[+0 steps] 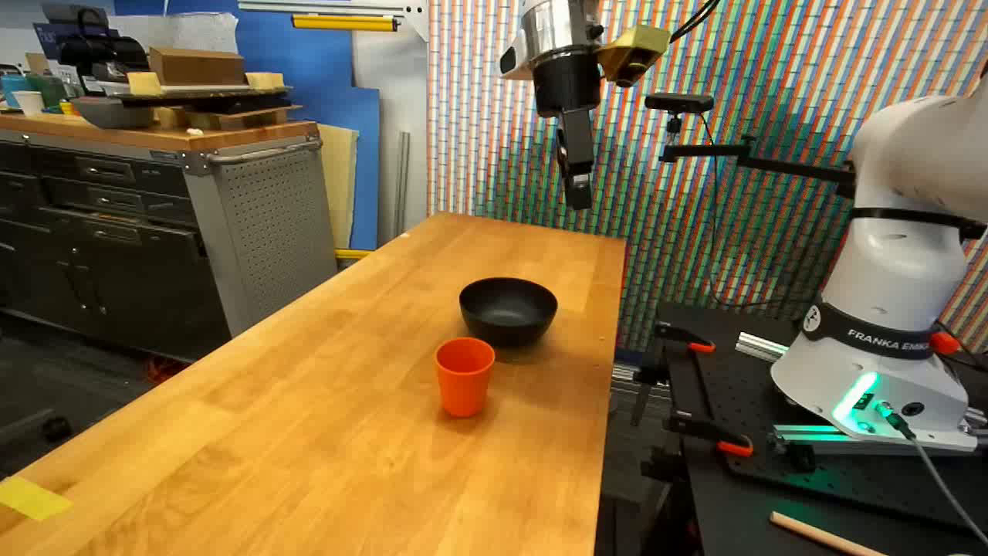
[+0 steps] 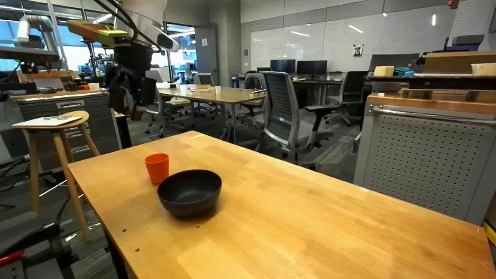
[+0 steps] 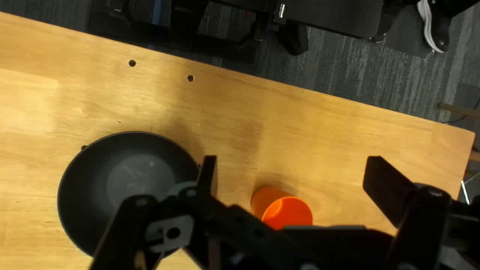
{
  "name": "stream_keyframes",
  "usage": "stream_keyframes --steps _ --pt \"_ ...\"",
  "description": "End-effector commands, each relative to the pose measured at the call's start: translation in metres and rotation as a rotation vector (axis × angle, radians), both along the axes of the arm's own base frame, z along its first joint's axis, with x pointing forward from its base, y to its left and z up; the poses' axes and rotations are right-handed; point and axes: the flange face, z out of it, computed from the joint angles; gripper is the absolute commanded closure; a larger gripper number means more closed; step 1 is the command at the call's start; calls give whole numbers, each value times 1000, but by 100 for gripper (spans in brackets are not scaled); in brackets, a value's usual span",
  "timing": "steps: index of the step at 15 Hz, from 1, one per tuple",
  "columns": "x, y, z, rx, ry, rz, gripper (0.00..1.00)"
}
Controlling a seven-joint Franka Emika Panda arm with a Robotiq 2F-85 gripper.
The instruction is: Put the orange cup in the black bowl
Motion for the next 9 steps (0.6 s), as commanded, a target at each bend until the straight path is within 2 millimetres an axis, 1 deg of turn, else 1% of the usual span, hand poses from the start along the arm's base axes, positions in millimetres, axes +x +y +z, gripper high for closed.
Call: stream_keyframes --steps 1,4,5,7,9 --pt "1 0 1 0 -2 0 0" --pt "2 0 3 0 -5 0 0" --pt "7 5 -4 -50 -10 -24 0" --pt "20 17 -28 -126 -12 -40 0" --pt "32 31 -57 -167 4 -46 0"
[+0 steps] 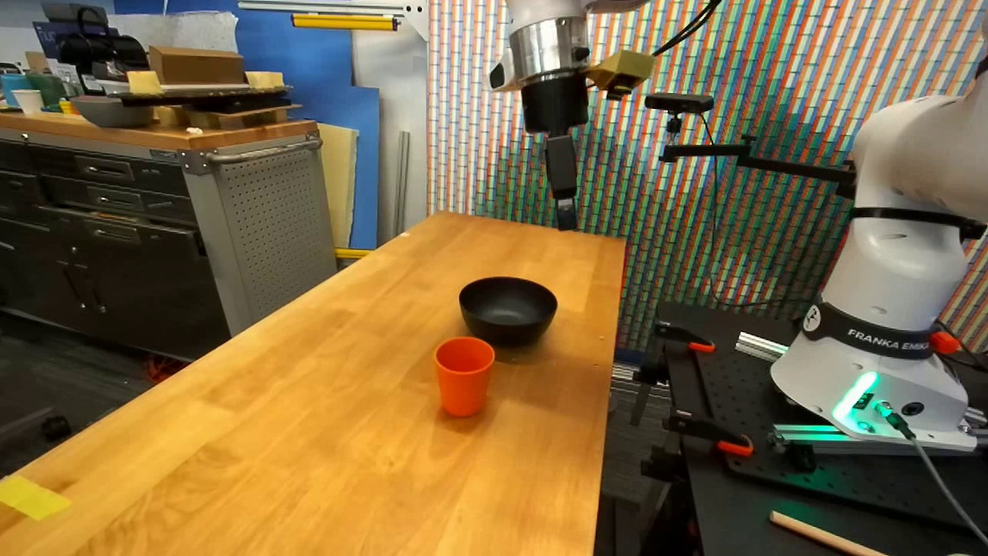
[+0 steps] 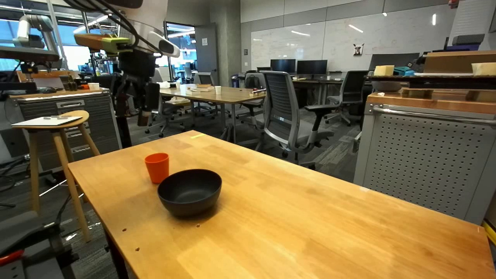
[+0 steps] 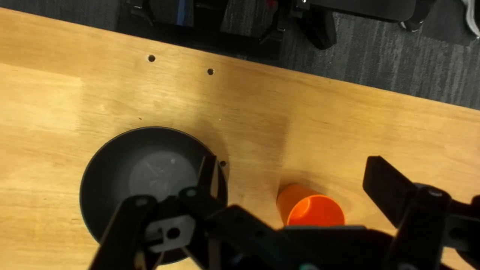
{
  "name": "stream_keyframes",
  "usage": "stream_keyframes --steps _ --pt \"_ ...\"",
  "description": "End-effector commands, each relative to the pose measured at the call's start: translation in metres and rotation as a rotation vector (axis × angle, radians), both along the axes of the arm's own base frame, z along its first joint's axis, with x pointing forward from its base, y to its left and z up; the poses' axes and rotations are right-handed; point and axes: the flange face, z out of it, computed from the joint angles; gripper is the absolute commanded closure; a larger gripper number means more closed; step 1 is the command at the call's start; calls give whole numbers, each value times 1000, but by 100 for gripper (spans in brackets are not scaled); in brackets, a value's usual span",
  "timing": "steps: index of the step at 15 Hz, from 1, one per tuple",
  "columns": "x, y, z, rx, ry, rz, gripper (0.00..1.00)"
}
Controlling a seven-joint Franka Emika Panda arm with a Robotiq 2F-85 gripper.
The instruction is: Put the orange cup in the black bowl
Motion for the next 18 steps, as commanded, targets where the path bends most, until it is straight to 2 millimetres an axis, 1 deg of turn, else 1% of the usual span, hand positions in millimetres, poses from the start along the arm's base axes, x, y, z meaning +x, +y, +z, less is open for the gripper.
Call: stream_keyframes --steps 1,4,7,8,10,13,15,16,17,18 --pt "27 26 -53 -83 7 -24 0" --pt "43 45 -96 -118 -25 -48 0" --pt "56 59 -128 -110 -49 -82 0" --pt "60 62 -135 -106 -53 -88 0" --pt "69 69 -142 -102 -65 -93 0" --pt "81 78 -145 -95 -81 -99 0" --pt "87 81 -151 -89 -82 -102 0" --pt "89 82 -154 -96 -88 -97 5" --pt "90 82 -158 -97 -89 -100 25" --pt "92 81 -162 -93 -88 -107 29"
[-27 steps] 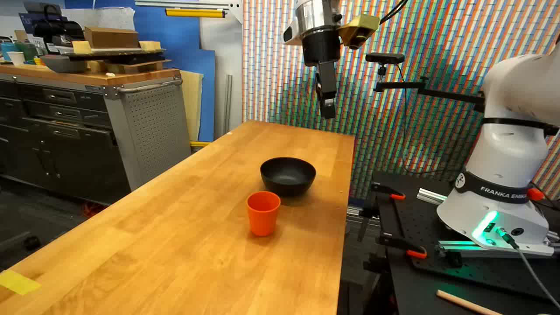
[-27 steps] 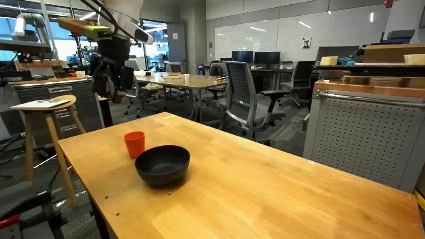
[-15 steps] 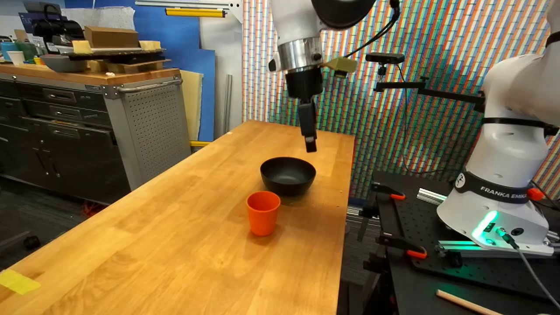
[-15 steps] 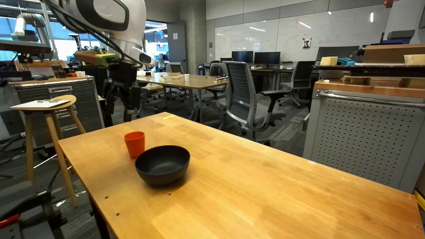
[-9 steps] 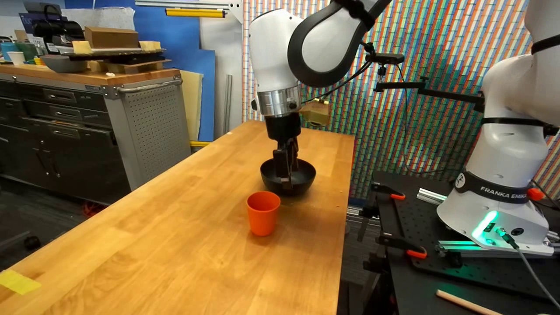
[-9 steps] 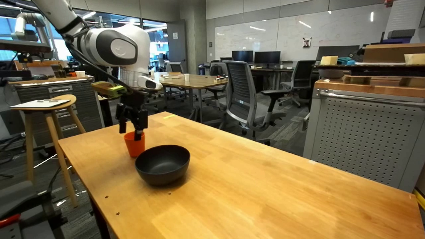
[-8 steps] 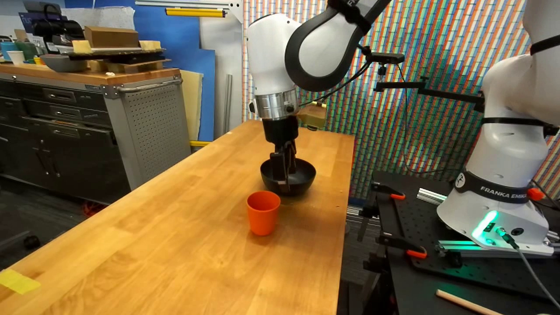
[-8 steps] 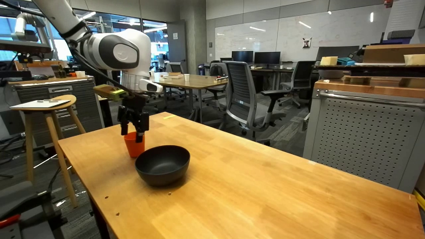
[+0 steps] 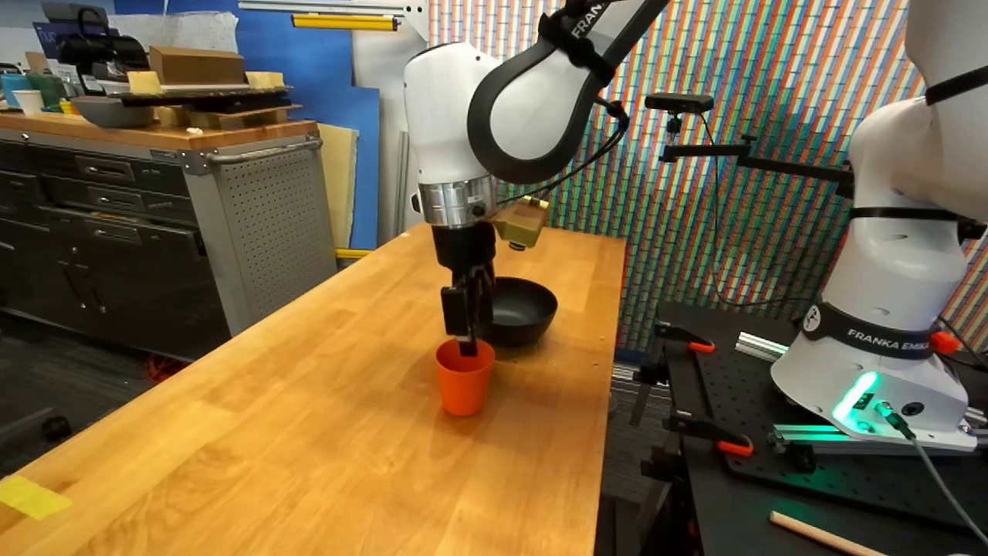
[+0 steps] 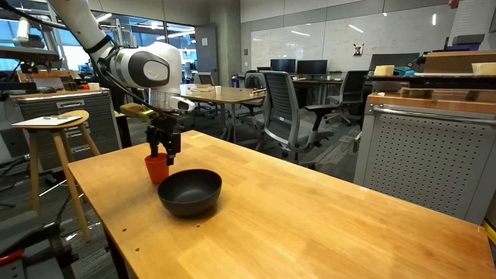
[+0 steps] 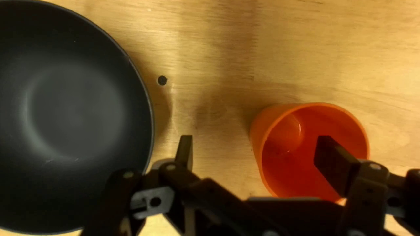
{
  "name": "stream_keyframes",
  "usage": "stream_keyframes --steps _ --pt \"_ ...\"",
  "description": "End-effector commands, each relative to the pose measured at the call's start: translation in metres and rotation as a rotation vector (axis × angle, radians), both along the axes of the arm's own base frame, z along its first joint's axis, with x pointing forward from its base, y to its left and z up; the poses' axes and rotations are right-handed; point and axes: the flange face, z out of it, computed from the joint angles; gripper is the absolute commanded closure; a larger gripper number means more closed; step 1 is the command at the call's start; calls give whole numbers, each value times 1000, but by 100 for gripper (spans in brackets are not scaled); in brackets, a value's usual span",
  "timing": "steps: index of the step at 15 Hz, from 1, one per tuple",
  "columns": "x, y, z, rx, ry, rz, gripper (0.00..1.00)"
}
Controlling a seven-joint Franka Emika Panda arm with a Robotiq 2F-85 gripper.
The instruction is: Put the orange cup in the black bowl
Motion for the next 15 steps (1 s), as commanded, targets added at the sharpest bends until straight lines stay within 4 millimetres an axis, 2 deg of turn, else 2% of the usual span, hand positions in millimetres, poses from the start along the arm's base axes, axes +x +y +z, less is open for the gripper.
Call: stream_keyframes --steps 1,6,9,12,15 --pt "13 2 -13 -3 -16 -24 30" --pt "16 -5 -33 3 -9 -47 69" --pt "15 -6 -38 6 -6 -50 92" --pt "14 -4 -34 10 -8 -51 99" --pt "14 -6 -16 0 -34 -52 94"
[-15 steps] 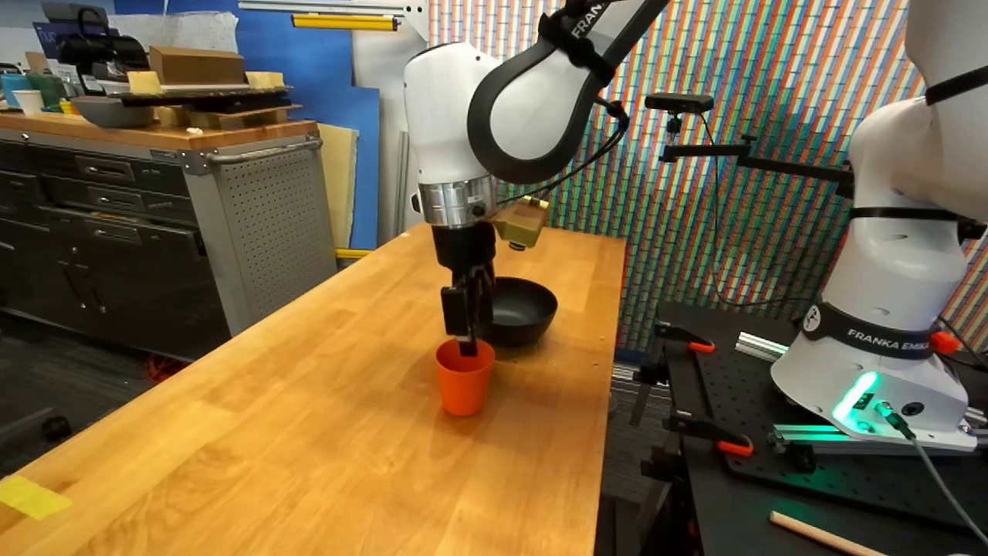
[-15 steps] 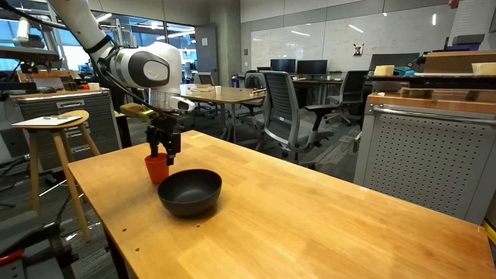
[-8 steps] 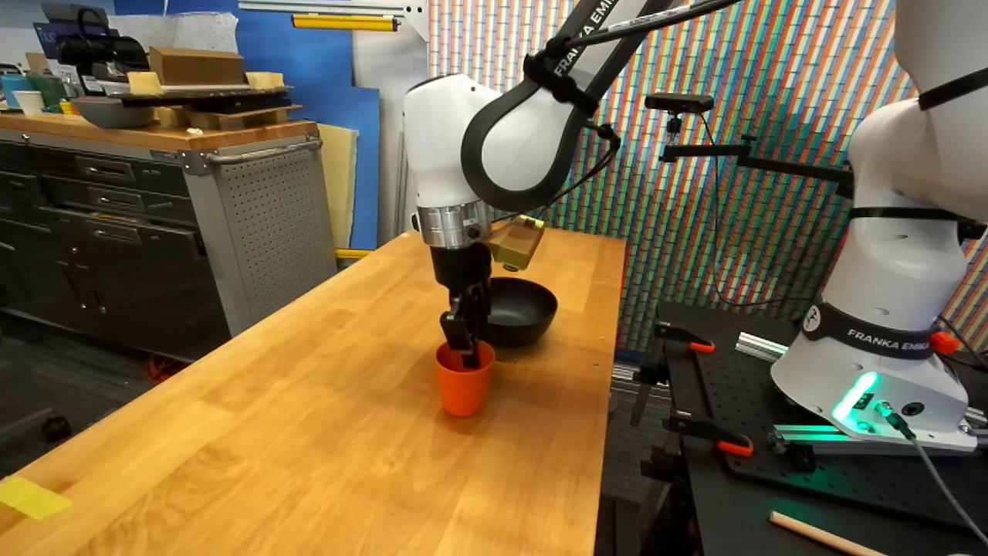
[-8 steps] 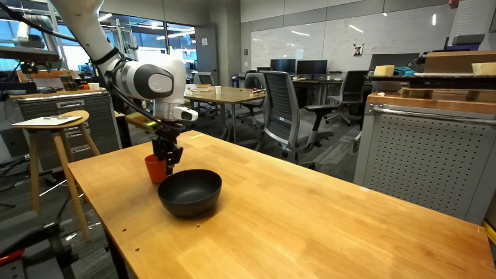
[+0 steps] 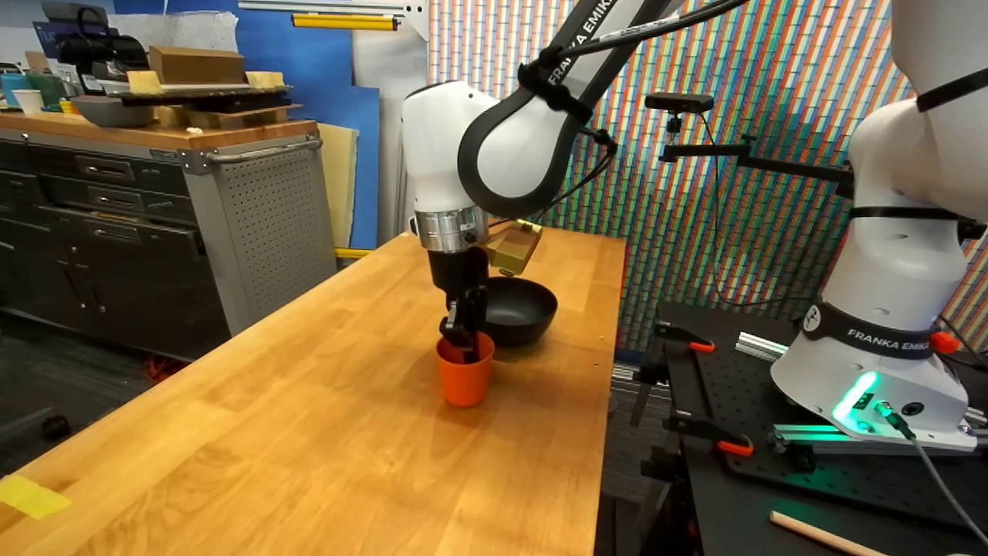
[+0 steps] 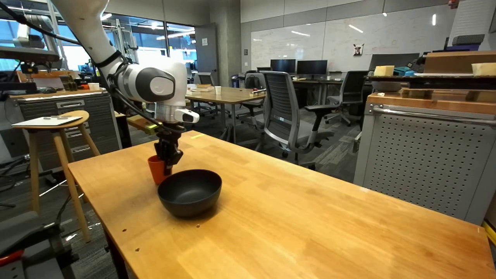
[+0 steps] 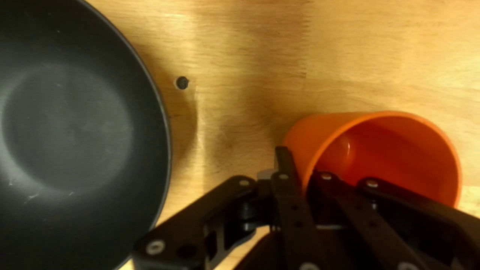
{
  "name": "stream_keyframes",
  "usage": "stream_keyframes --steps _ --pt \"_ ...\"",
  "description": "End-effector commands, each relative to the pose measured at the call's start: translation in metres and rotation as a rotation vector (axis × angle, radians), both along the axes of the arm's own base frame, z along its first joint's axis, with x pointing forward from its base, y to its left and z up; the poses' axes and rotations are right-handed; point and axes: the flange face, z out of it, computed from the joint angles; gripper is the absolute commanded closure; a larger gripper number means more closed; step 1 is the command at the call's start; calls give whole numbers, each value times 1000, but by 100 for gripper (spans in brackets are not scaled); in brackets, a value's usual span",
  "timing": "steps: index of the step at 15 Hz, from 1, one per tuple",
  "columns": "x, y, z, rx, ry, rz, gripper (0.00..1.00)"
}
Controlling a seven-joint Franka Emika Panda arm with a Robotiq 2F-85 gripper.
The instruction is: Put the orange cup in the black bowl
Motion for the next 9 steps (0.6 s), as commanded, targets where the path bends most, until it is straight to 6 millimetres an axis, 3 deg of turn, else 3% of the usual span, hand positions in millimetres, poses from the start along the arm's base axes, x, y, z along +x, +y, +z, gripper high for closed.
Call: stream_keyframes --steps 1,6,9 --pt "5 -1 28 -8 -45 -19 94" --pt "4 -32 113 -69 -168 -90 94" --pt "-2 -72 144 -142 -198 -188 95"
